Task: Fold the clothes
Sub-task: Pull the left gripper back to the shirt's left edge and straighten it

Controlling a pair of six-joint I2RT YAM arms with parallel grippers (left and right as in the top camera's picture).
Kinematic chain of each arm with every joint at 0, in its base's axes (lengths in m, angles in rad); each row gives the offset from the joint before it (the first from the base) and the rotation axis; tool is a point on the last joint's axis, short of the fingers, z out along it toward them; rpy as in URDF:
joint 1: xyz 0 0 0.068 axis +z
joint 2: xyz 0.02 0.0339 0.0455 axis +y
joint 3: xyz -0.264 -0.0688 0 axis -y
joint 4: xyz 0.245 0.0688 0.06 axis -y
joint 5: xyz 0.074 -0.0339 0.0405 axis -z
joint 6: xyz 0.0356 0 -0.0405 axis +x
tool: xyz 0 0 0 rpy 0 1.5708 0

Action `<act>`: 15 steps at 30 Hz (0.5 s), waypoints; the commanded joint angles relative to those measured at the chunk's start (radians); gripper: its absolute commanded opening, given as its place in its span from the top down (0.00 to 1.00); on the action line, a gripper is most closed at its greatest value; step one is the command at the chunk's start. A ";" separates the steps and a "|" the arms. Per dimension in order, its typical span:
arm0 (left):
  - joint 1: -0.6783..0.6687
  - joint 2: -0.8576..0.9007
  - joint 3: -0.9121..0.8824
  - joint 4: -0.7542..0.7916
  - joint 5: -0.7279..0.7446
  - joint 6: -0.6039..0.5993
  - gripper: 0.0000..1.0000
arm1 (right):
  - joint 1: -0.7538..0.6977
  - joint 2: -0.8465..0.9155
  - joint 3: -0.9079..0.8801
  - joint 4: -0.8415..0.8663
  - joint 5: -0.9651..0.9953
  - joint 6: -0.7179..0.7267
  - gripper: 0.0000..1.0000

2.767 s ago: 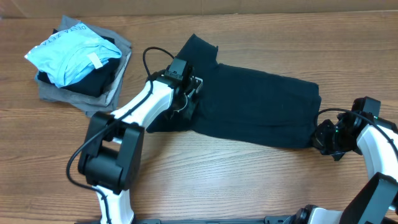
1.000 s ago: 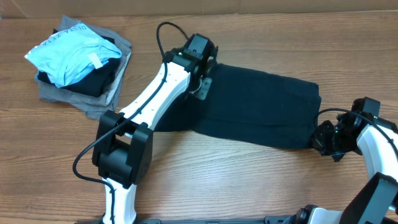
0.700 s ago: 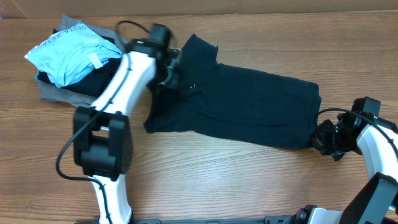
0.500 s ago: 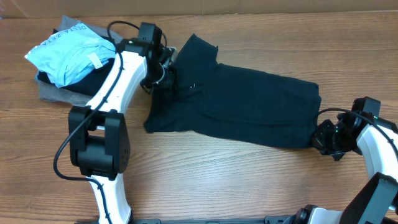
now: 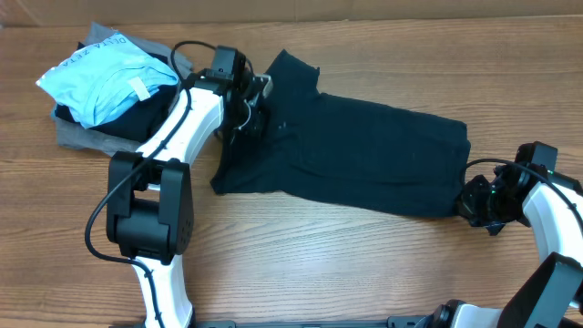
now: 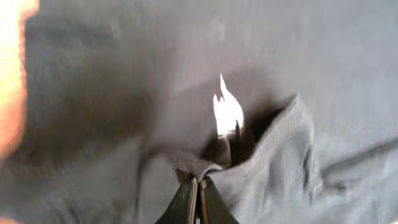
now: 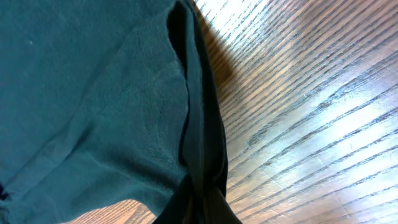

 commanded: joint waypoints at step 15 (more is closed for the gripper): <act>0.027 -0.026 0.005 -0.101 -0.124 -0.061 0.40 | -0.005 -0.004 0.021 -0.002 0.011 -0.003 0.86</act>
